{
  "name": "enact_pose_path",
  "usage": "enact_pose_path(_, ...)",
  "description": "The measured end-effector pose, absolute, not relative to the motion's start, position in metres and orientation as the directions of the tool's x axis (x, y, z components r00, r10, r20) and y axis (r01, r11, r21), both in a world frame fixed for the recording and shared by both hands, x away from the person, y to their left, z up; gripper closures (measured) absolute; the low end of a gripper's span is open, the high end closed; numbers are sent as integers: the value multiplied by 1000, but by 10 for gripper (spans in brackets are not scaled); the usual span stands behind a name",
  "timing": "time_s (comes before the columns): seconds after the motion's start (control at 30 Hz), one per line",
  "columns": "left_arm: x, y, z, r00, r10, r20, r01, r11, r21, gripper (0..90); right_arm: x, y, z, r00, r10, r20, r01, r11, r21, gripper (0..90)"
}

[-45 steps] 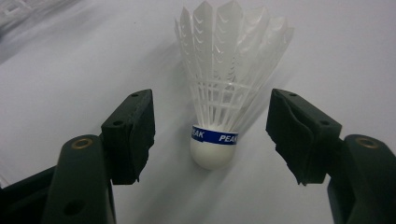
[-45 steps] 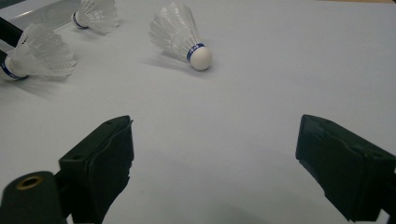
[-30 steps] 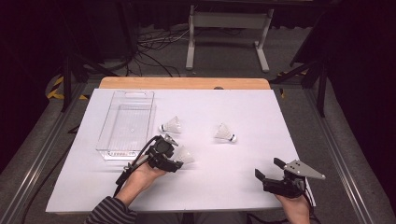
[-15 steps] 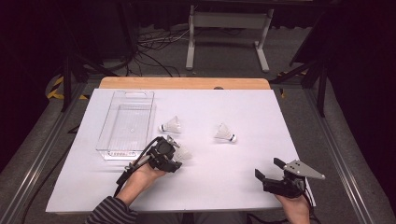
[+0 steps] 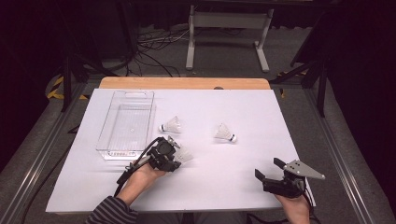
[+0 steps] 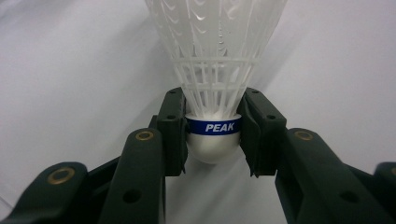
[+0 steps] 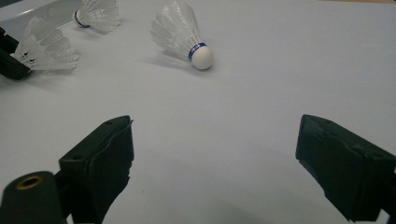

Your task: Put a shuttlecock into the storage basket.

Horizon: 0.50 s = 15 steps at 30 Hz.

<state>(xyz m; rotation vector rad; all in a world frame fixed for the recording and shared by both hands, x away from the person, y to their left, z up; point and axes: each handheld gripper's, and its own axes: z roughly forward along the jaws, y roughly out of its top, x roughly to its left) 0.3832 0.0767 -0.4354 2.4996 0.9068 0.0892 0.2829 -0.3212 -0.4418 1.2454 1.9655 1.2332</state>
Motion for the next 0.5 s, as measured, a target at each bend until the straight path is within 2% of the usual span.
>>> enact_pose_path(0.5, 380, 77, -426, 790, 601, -124, 578, -660, 481, 653, 283, -321, -442, -454, 889, 56, 434, 166, 885, 120)
